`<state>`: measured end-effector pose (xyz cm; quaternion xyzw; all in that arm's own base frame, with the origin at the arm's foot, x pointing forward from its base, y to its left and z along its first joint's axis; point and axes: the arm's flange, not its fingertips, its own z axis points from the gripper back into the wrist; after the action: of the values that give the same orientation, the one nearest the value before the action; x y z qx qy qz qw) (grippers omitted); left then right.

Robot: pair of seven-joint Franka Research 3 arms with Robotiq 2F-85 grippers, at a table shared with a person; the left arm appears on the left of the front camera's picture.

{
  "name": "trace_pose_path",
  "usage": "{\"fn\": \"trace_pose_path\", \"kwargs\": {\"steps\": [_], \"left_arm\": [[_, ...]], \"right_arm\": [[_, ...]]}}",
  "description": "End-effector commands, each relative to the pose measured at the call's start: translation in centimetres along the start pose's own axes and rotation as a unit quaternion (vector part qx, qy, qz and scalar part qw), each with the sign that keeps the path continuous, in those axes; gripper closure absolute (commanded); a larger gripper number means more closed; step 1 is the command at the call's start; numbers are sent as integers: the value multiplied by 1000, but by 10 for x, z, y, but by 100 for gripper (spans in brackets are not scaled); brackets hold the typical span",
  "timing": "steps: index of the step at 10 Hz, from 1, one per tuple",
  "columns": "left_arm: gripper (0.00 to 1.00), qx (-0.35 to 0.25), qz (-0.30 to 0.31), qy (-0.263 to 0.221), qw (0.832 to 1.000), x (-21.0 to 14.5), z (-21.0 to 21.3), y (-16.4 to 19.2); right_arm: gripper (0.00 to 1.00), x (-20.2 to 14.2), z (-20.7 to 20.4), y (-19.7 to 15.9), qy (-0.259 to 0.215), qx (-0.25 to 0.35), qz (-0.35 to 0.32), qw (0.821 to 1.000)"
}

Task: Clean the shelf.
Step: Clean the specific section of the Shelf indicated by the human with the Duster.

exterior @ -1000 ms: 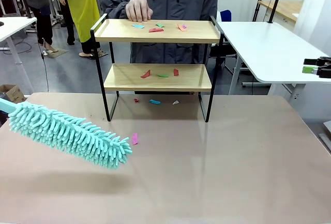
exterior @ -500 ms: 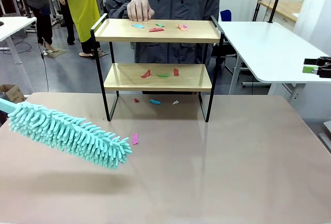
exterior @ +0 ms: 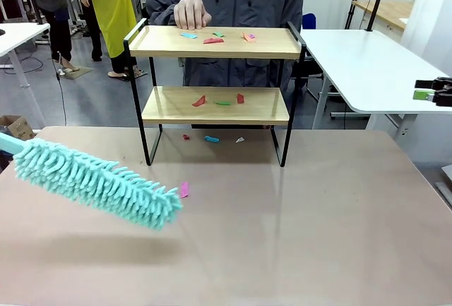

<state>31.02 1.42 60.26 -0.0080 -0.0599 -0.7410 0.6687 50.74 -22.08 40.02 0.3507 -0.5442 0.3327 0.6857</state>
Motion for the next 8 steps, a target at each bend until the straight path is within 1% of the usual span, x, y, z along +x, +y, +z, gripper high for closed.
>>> {"fn": "trace_pose_path", "kwargs": {"steps": [1,2,3,4,5,6,7,8], "left_arm": [[87,7,32,-85,996,23,39,3],[87,10,47,-130,990,40,65,6],[87,16,76,-165,983,62,94,9],[87,22,123,-189,974,88,122,8],[87,27,170,-196,965,122,150,6],[87,44,203,-183,961,155,170,-1],[87,67,262,-167,948,181,181,-2],[87,99,329,-130,930,217,194,-3]], "right_arm": [[0,3,-1,2,-1,-2,3,1000],[0,3,-1,2,-1,-2,3,1000],[0,3,-1,2,-1,-2,3,1000],[0,3,-1,2,-1,-2,3,1000],[0,3,-1,2,-1,-2,3,1000],[0,3,-1,2,-1,-2,3,1000],[0,3,-1,2,-1,-2,3,1000],[0,3,-1,2,-1,-2,3,1000]]}}
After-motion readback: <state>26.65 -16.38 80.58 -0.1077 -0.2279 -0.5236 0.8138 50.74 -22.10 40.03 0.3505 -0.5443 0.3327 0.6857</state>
